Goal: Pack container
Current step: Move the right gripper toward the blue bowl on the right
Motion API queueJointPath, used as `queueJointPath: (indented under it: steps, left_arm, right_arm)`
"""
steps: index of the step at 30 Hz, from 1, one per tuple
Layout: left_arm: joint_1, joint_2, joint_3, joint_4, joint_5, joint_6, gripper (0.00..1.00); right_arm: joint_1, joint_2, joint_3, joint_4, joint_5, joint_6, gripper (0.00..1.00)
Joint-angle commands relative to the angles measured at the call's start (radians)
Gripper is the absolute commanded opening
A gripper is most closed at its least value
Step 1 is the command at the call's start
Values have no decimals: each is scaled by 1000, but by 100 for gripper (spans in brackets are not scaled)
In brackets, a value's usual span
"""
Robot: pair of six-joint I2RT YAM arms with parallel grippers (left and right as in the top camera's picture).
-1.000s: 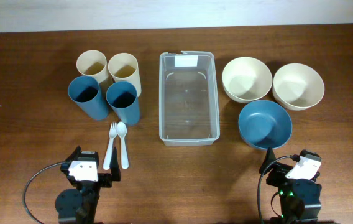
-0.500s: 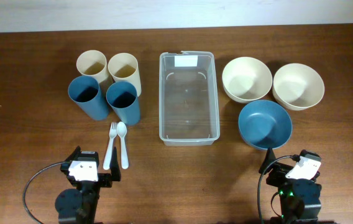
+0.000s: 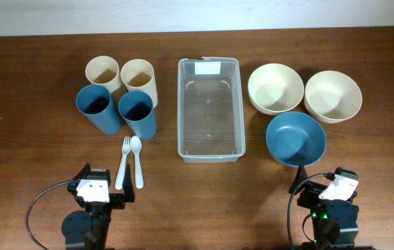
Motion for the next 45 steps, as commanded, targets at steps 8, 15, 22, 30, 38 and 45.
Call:
queueJointPath:
  steps: [8, 15, 22, 30, 38, 45]
  left_arm:
    - [0, -11, -11, 2, 14, 19, 100]
    - [0, -11, -11, 2, 14, 19, 100]
    - [0, -11, -11, 2, 14, 19, 100]
    - [0, -11, -11, 2, 14, 19, 100]
    - [0, -11, -11, 2, 14, 19, 100]
    - [0, -11, -11, 2, 14, 19, 100]
  right_arm:
    - [4, -10, -4, 3, 2, -2, 99]
    - [4, -10, -4, 3, 2, -2, 99]
    - [4, -10, -4, 3, 2, -2, 99]
    - [5, -10, -5, 69, -128, 148, 99]
    - [5, -5, 0, 145, -242, 146, 99]
    - [4, 237, 224, 140, -217, 110, 99]
